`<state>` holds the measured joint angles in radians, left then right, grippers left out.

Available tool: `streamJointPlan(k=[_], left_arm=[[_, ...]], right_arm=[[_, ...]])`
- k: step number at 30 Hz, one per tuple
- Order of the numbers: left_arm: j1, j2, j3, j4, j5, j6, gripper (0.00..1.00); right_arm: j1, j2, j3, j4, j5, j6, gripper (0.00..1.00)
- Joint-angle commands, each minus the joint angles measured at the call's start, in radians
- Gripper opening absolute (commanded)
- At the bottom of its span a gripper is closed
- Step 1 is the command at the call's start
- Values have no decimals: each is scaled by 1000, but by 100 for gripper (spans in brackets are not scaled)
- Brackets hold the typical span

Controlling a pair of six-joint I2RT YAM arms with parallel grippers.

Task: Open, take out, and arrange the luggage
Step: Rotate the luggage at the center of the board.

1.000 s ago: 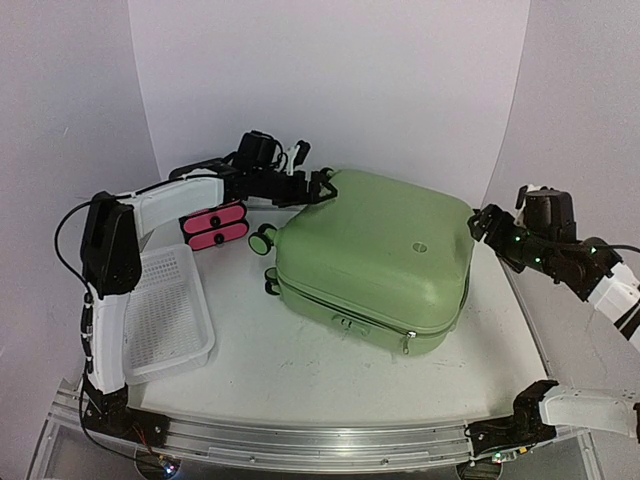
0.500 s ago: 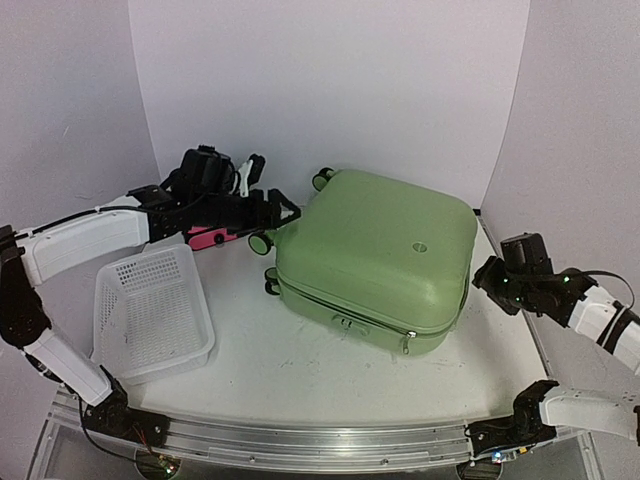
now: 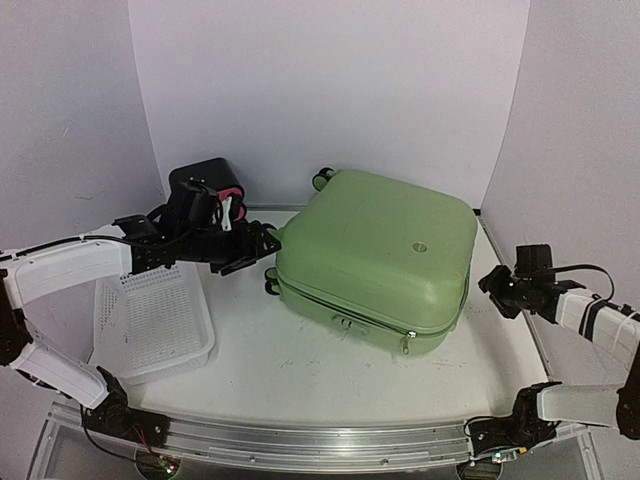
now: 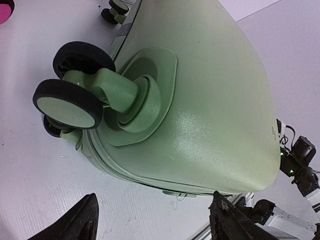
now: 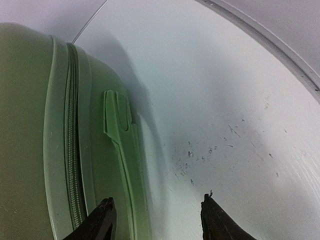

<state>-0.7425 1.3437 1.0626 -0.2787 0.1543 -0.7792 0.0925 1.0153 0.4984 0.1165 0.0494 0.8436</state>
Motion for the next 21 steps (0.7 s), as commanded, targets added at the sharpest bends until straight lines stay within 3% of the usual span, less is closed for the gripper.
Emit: streamJointPlan(k=[1,15,21], left_arm=[[-1,15,4,67,35,-60,75],[-31,114,-5,171,124,-124,61],[-32,187,22,213,107,-104,52]], right_arm=[[-30,76,14,141,-215,-114,54],[-46,261,25,254,-305,-166,44],[-46,255,12,259,-291,-174,36]])
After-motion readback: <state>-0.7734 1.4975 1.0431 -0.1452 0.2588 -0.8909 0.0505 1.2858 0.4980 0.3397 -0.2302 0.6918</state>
